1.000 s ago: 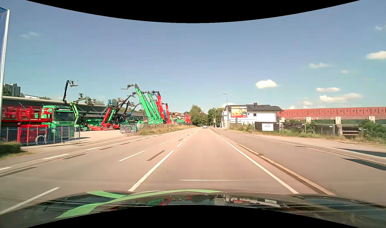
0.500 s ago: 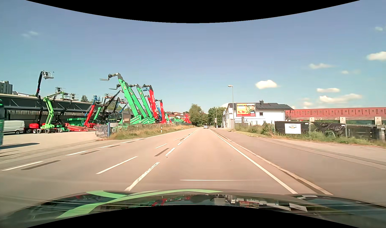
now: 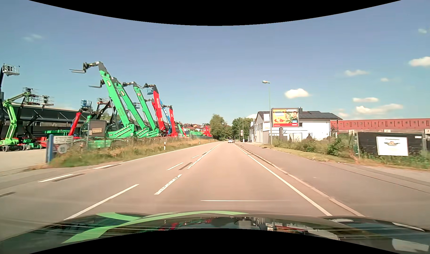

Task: Follow the waypoints while adhering to traffic rules and regulations

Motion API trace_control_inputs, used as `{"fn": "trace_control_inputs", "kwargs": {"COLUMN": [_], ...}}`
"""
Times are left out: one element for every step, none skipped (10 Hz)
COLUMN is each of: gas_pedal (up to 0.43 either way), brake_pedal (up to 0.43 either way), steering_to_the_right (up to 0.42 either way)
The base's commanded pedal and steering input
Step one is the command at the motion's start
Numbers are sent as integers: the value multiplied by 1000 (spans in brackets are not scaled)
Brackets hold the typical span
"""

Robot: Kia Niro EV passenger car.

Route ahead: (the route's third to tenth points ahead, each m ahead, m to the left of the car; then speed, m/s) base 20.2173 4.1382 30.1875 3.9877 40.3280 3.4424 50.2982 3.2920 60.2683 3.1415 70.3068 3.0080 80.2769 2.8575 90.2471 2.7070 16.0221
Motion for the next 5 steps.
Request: {"fn": "trace_control_inputs", "kwargs": {"gas_pedal": [189, 189, 189, 189, 189], "brake_pedal": [0, 0, 0, 0, 0], "steering_to_the_right": [-3, -3, -3, -3, -3]}}
